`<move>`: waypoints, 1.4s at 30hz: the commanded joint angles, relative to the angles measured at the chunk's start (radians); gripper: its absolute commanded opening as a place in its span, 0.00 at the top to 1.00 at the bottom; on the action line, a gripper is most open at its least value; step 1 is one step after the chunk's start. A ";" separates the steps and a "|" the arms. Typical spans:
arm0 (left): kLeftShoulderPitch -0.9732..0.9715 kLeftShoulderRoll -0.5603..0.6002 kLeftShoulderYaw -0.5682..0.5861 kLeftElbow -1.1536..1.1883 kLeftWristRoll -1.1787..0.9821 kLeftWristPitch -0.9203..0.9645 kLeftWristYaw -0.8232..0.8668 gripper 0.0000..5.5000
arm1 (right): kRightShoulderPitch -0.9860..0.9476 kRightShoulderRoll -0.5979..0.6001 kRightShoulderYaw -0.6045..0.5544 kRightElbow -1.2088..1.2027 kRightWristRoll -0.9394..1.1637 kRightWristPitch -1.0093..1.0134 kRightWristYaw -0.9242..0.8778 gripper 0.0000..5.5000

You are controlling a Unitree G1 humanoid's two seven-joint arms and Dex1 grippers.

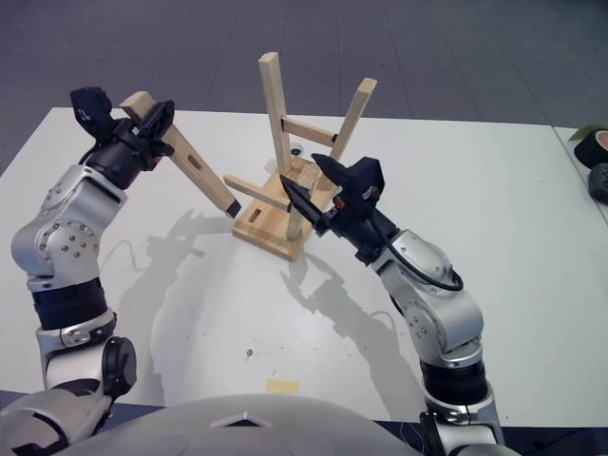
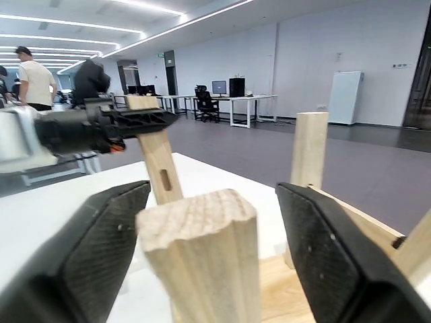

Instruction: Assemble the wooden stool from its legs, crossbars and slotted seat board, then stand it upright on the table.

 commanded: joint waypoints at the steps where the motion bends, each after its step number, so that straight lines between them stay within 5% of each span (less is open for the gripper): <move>1: 0.011 -0.027 0.022 0.073 -0.038 -0.028 -0.059 0.81 | -0.001 -0.053 -0.049 0.003 0.090 0.002 0.109 0.25; 3: 0.006 -0.031 0.029 0.095 -0.048 -0.032 -0.074 0.81 | -0.004 -0.081 -0.063 0.013 0.095 -0.004 0.145 0.19; 17: -0.028 -0.064 -0.037 0.189 0.003 -0.117 -0.115 0.81 | -0.020 -0.118 -0.045 0.057 0.064 -0.023 0.203 0.61; 30: -0.017 0.053 -0.079 0.175 0.076 -0.126 -0.178 0.81 | -0.016 -0.109 -0.034 0.069 0.033 -0.047 0.185 0.61; 42: 0.034 0.045 -0.142 0.113 0.090 -0.119 -0.168 0.81 | 0.002 -0.101 -0.018 0.064 0.006 -0.063 0.159 0.61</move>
